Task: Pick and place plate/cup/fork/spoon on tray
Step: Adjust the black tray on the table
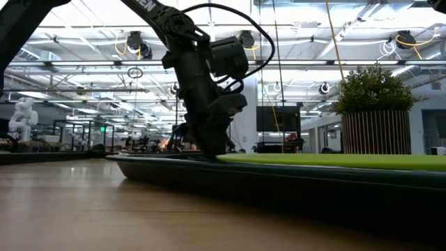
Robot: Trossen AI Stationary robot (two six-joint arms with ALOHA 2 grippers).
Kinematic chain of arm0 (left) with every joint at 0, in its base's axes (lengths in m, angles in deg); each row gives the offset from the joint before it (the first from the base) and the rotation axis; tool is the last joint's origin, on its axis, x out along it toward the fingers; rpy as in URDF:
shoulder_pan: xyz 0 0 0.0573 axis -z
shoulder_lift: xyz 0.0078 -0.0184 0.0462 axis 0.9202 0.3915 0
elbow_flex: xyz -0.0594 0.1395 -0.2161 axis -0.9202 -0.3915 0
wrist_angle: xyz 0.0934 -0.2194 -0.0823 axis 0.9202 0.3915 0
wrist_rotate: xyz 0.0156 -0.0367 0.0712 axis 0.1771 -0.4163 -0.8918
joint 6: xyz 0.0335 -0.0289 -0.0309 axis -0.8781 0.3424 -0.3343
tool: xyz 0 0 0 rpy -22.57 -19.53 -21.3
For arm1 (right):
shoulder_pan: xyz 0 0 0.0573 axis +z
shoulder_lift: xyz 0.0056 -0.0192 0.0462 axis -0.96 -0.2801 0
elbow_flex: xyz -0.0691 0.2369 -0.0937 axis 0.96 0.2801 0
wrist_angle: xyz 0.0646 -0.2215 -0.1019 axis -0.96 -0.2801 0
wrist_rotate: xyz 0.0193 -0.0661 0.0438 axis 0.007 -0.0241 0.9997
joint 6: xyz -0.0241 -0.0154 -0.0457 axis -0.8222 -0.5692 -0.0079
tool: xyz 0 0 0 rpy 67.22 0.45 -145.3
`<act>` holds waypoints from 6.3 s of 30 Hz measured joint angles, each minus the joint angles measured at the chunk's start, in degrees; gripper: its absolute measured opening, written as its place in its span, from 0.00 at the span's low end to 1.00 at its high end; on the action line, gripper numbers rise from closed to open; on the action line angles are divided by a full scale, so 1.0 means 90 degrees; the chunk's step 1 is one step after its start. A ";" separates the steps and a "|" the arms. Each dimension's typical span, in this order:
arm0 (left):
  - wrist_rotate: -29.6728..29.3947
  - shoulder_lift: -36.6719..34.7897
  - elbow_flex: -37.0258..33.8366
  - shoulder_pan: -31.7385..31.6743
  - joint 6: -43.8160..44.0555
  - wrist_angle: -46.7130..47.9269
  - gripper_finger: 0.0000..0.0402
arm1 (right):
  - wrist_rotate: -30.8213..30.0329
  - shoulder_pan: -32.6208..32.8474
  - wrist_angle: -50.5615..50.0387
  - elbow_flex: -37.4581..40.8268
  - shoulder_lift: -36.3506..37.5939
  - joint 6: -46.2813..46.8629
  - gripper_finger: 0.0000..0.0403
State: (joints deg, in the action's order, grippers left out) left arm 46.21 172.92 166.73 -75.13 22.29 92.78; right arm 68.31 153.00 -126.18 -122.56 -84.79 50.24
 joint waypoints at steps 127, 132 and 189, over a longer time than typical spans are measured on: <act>-0.0993 -0.2611 -0.3196 0.1783 0.7628 0.0780 0.19 | -0.0808 0.2373 0.0000 0.0252 0.0022 -0.2783 0.00; -0.0959 -0.2616 -0.3191 0.1959 0.7792 0.0867 0.19 | -0.0805 0.2373 0.0000 0.0252 0.0040 -0.2799 0.00; -0.6204 -0.3954 -0.1394 0.3190 0.0319 -0.3994 0.44 | -0.1296 0.2368 0.0571 0.0253 0.0041 -0.2958 0.15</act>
State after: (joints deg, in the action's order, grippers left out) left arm -9.63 137.33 154.18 -46.42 25.16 56.84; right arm 56.64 174.31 -121.04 -120.29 -84.42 23.62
